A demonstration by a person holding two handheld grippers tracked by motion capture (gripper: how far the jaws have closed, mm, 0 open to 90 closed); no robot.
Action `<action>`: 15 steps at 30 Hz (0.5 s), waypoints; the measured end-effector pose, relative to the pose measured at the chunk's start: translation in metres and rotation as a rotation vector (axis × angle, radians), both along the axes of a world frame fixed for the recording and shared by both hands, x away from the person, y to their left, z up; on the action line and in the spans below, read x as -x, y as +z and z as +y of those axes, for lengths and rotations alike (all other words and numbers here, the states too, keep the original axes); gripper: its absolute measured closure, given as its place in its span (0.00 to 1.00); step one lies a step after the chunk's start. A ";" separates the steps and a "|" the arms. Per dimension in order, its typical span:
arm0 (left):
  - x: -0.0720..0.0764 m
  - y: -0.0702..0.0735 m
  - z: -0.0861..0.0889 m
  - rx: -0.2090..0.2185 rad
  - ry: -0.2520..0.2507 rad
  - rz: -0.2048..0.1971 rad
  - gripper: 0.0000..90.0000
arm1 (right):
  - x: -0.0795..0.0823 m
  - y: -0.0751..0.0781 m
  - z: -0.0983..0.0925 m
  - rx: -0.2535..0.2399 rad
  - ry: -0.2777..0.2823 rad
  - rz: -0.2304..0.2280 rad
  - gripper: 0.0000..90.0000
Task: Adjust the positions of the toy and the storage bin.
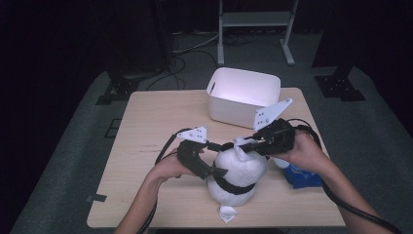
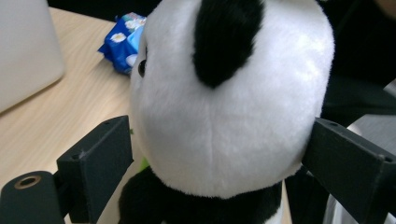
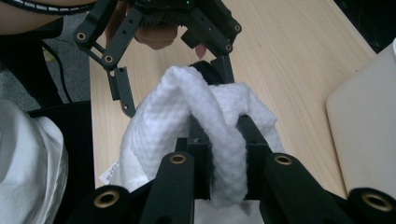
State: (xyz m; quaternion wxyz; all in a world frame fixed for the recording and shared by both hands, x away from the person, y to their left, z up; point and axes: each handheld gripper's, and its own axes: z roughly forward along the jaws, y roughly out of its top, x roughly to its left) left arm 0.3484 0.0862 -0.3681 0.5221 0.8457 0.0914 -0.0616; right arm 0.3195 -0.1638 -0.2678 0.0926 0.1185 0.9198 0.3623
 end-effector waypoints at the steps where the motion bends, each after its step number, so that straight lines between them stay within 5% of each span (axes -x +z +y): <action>1: 0.000 -0.003 -0.001 0.030 -0.023 0.012 0.13 | 0.001 0.001 -0.003 0.002 -0.006 0.000 0.87; 6: 0.000 -0.004 -0.003 0.059 -0.026 0.016 0.24 | 0.002 0.003 -0.006 0.016 -0.013 -0.009 0.87; 15: 0.002 0.001 -0.006 0.022 -0.032 -0.002 0.24 | 0.001 0.007 0.002 0.024 0.001 -0.030 0.87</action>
